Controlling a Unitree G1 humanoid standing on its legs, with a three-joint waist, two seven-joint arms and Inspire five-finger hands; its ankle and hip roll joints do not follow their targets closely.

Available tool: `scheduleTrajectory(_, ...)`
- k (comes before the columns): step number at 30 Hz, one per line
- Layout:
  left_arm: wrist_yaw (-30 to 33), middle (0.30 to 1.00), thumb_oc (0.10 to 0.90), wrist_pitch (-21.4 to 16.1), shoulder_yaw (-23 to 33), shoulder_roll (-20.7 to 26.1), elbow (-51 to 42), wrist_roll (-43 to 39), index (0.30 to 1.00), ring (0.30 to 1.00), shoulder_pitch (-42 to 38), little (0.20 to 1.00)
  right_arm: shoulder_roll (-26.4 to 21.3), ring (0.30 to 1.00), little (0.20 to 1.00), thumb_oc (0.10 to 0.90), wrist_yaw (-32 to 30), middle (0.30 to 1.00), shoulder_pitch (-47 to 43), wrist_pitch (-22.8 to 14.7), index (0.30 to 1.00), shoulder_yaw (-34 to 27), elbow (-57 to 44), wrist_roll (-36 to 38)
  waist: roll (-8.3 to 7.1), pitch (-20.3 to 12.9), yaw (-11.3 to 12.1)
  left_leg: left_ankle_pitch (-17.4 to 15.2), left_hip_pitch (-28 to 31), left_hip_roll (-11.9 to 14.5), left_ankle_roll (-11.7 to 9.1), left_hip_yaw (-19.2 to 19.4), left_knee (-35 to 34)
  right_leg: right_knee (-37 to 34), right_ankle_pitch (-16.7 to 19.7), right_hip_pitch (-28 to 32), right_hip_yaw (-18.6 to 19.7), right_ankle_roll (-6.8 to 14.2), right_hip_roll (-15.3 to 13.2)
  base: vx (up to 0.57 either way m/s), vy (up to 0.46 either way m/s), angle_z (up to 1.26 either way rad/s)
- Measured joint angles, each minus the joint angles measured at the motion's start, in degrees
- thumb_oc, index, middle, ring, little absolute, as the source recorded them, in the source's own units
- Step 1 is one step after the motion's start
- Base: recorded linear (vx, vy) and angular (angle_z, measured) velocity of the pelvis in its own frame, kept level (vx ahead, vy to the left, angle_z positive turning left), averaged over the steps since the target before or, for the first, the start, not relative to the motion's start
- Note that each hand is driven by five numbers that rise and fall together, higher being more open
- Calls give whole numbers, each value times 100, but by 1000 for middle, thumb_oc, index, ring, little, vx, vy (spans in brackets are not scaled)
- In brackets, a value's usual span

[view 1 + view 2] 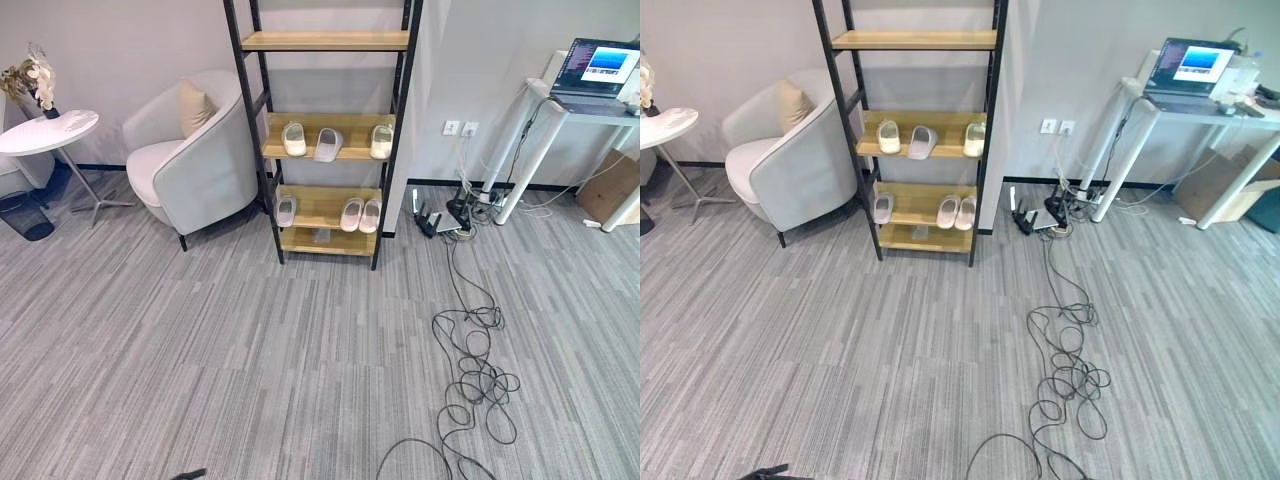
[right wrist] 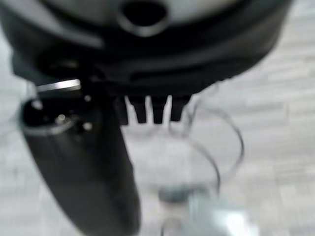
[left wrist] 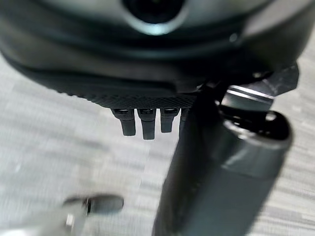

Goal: Arrange the slippers neatly on the shoe rack.

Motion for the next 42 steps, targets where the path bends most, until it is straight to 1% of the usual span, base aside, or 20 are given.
scheduleTrajectory(9, 294, 900, 800, -48, -946, -367, -465, 585, 900, 900, 107, 900, 186, 900, 900, 800, -34, 900, -242, -90, 900, 326, -425, -12, 79, 213, -15, 0, 123, -31, 0, -16, -41, -82, -5, 144, -23, 57, -25, 26, -25, 2)
scheduleTrajectory(10, 307, 900, 800, -66, -1148, -399, -568, 761, 900, 900, 96, 900, 175, 900, 900, 800, -42, 900, -280, -106, 900, 328, -474, -52, 169, 391, -32, -8, 70, -37, -54, -14, 148, -31, -64, 130, -11, 104, -38, -185, -29, 5)
scheduleTrajectory(12, 362, 900, 800, -169, -1297, -415, -715, 905, 900, 900, -164, 900, 165, 900, 900, 800, -21, 900, -380, -214, 900, 317, -578, -171, 18, 716, -4, 42, -488, -137, -234, -1, 1016, 235, -110, -90, -51, 146, -234, -124, -31, 10)
scheduleTrajectory(15, 491, 900, 800, -282, -1313, -540, -777, 907, 900, 900, -554, 900, 120, 900, 900, 800, -118, 900, -704, -100, 900, 338, -289, -248, -41, 1167, -7, -84, -1513, -108, -505, 230, 2707, 207, 93, -138, -75, -229, -383, 156, 19, 5)
scheduleTrajectory(16, 491, 900, 800, -314, -1322, -532, -846, 921, 900, 900, -556, 900, 111, 900, 900, 800, -143, 900, -731, -60, 900, 362, -276, -296, -60, 1195, 22, -114, -1631, -33, -514, 292, 2649, 100, 20, -93, 1, -84, -359, 412, 73, -6)
scheduleTrajectory(17, 461, 900, 800, -329, -1340, -554, -832, 943, 900, 900, -558, 900, 35, 900, 900, 800, -147, 900, -667, -66, 900, 430, -281, -360, 4, 1167, 2, -66, -1596, 136, -527, 327, 1944, -104, 31, -4, 25, -34, -281, 410, 102, -26)
scheduleTrajectory(19, 466, 900, 800, -388, -1381, -603, -690, 957, 900, 900, -568, 900, -35, 900, 900, 800, -147, 900, -623, -74, 900, 299, -195, -334, 35, 1165, 22, 233, -1642, 406, -832, 199, 731, -130, -15, 13, 220, 3, -191, 383, 122, -39)
scheduleTrajectory(22, 432, 900, 800, -396, -1321, -670, -722, 976, 900, 900, -511, 900, -174, 900, 900, 800, -136, 900, -618, -57, 900, 320, -136, -343, 130, 1094, 141, 441, -1633, 537, -662, 129, 162, -92, -79, 41, 554, 99, -112, 443, 188, -61)
scheduleTrajectory(24, 396, 900, 800, -385, -1327, -746, -632, 1263, 900, 900, -451, 900, -320, 900, 900, 800, -145, 900, -551, -74, 900, 318, -177, -373, 314, 865, 132, 760, -1350, 475, -299, 162, 133, -81, -205, 190, 688, 97, -140, 328, 157, -67)
scheduleTrajectory(25, 389, 900, 800, -375, -1323, -744, -596, 1352, 900, 900, -480, 900, -328, 900, 900, 800, -136, 900, -545, -57, 900, 312, -177, -378, 241, 839, 129, 826, -1256, 395, -212, 268, 107, 47, -273, 190, 705, 184, -253, 302, 207, -60)
scheduleTrajectory(27, 406, 900, 800, -369, -1516, -660, -596, 1490, 900, 900, -521, 900, -299, 900, 900, 800, -124, 900, -439, -68, 900, 324, -306, -389, 141, 785, 105, 757, -1022, 262, 71, 471, 80, 996, -503, -138, 601, 427, -455, 405, 311, -40)
scheduleTrajectory(29, 451, 900, 800, -273, -1998, -618, -671, 1728, 900, 900, -645, 900, -325, 900, 900, 800, -152, 900, -436, -90, 900, 275, -619, -427, 300, 896, -112, 554, -615, 220, 241, 454, -94, 3504, -544, -1155, 338, 606, -699, 341, 250, 1)
scheduleTrajectory(30, 510, 900, 800, -272, -2429, -537, -654, 1925, 900, 900, -633, 900, -328, 900, 900, 800, -158, 900, -457, -161, 900, 135, -845, -394, 234, 905, -263, 460, -368, 27, 268, 448, -90, 4642, -548, -1635, 200, 787, -1081, 253, 109, 22)
scheduleTrajectory(31, 529, 900, 800, -270, -2448, -501, -655, 2112, 900, 900, -625, 900, -342, 900, 900, 800, -148, 900, -437, -218, 900, 184, -1029, -424, 224, 871, -366, 317, -196, -98, 315, 445, -90, 4717, -633, -1833, 221, 908, -1227, 421, 132, 18)
scheduleTrajectory(33, 634, 900, 800, -272, -2422, -451, -727, 2247, 900, 900, -800, 900, -312, 900, 900, 800, -139, 900, -541, -260, 900, 266, -1094, -470, 253, 887, -423, 54, -9, -160, 361, 348, -90, 4402, -653, -2237, 186, 879, -1169, 442, 32, 14)
scheduleTrajectory(36, 652, 900, 800, -263, -2309, -371, -693, 2239, 900, 900, -1055, 900, -231, 900, 900, 800, -99, 900, -633, -279, 900, 154, -1105, -470, 407, 992, -507, -202, 242, -117, 298, -53, -85, 2902, -529, -2525, 312, 706, -595, 454, -76, 62)
scheduleTrajectory(38, 660, 900, 800, -267, -2248, -381, -489, 2251, 900, 900, -1104, 900, -138, 900, 900, 800, -59, 900, -683, -299, 900, 179, -1075, -457, 368, 957, -674, -468, 506, -94, 280, -362, -61, 1711, -44, -2524, 809, 766, -203, 383, -87, 87)
scheduleTrajectory(40, 721, 900, 800, -277, -2346, -417, -495, 2255, 900, 900, -1019, 900, -126, 900, 900, 800, -67, 900, -663, -315, 900, 173, -1033, -458, 275, 882, -752, -678, 769, -133, 165, -592, -93, 1022, 554, -2588, 832, 755, -244, 379, -115, 86)
scheduleTrajectory(41, 728, 900, 800, -275, -2434, -457, -486, 2268, 900, 900, -924, 900, -151, 900, 900, 800, -70, 900, -677, -310, 900, 168, -1001, -469, 325, 844, -774, -808, 901, -63, 146, -675, -91, 1063, 905, -2574, 762, 686, -224, 545, -224, 65)
scheduleTrajectory(42, 687, 900, 800, -257, -2463, -607, -375, 2388, 900, 900, -795, 900, -238, 900, 900, 800, -109, 900, -676, -269, 900, 210, -935, -484, 524, 729, -831, -955, 982, 148, 14, -803, -36, 1025, 1233, -2392, 465, 563, -147, 371, -198, 72)
